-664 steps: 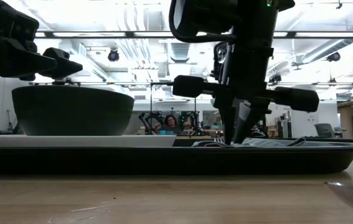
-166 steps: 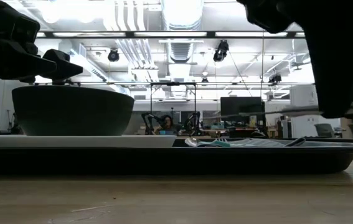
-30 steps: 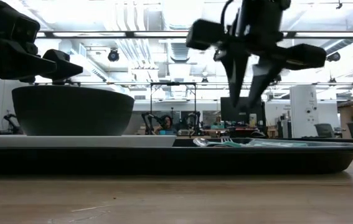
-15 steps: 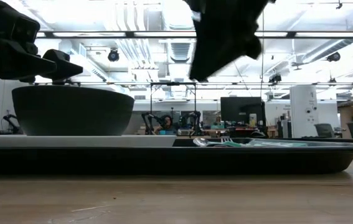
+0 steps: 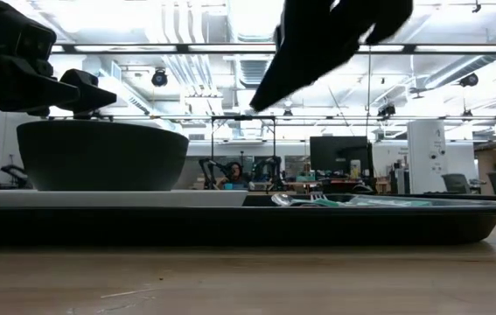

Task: Set up tray
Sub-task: Return to Home Position

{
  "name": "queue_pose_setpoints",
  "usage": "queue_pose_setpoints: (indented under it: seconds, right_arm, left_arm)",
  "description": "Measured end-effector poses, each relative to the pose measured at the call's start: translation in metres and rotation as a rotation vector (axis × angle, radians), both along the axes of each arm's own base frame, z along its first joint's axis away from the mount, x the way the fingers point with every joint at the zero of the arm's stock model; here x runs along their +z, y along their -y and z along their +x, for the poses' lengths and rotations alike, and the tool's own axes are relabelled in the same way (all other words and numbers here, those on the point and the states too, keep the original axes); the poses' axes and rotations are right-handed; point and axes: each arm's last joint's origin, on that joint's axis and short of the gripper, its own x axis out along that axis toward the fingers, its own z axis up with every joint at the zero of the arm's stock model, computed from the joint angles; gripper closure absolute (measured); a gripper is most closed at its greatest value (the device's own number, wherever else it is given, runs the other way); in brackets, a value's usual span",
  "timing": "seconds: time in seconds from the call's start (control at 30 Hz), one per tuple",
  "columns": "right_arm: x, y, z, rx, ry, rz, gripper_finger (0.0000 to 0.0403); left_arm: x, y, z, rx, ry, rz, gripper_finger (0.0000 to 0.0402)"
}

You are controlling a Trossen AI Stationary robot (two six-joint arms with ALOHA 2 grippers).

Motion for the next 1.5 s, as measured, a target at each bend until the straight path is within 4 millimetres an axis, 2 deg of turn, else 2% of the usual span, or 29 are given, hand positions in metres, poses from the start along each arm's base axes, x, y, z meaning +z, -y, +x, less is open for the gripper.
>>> queue_pose_setpoints:
  seconds: [0.13, 0.3, 0.43, 0.57, 0.87, 1.17, 1.5]
  right_arm:
    - [-0.006, 0.020, 0.003, 0.053, 0.016, 0.038, 0.0328]
    - [-0.003, 0.060, -0.001, 0.153, 0.039, 0.246, 0.0329]
    - [0.004, 0.094, -0.019, 0.109, 0.121, 0.320, 0.0325]
    - [0.007, 0.114, -0.046, 0.092, 0.242, 0.313, 0.0321]
    - [0.012, 0.127, -0.111, 0.224, 0.461, 0.177, 0.0320]
    - [0.030, 0.134, -0.161, 0.292, 0.659, 0.123, 0.0334]
    - [0.019, 0.140, -0.210, 0.320, 0.775, 0.084, 0.0326]
  left_arm:
    - [0.000, 0.000, 0.000, 0.000, 0.000, 0.000, 0.0122]
    - [0.000, 0.000, 0.000, 0.000, 0.000, 0.000, 0.0122]
    - [0.000, 0.000, 0.000, 0.000, 0.000, 0.000, 0.0122]
    - [0.000, 0.000, 0.000, 0.000, 0.000, 0.000, 0.0122]
    - [-0.001, 0.000, 0.000, -0.001, -0.007, 0.000, 0.0122]
    - [-0.001, 0.000, 0.000, 0.000, -0.009, 0.000, 0.0122]
    - [-0.001, 0.000, 0.001, 0.001, -0.013, 0.000, 0.0122]
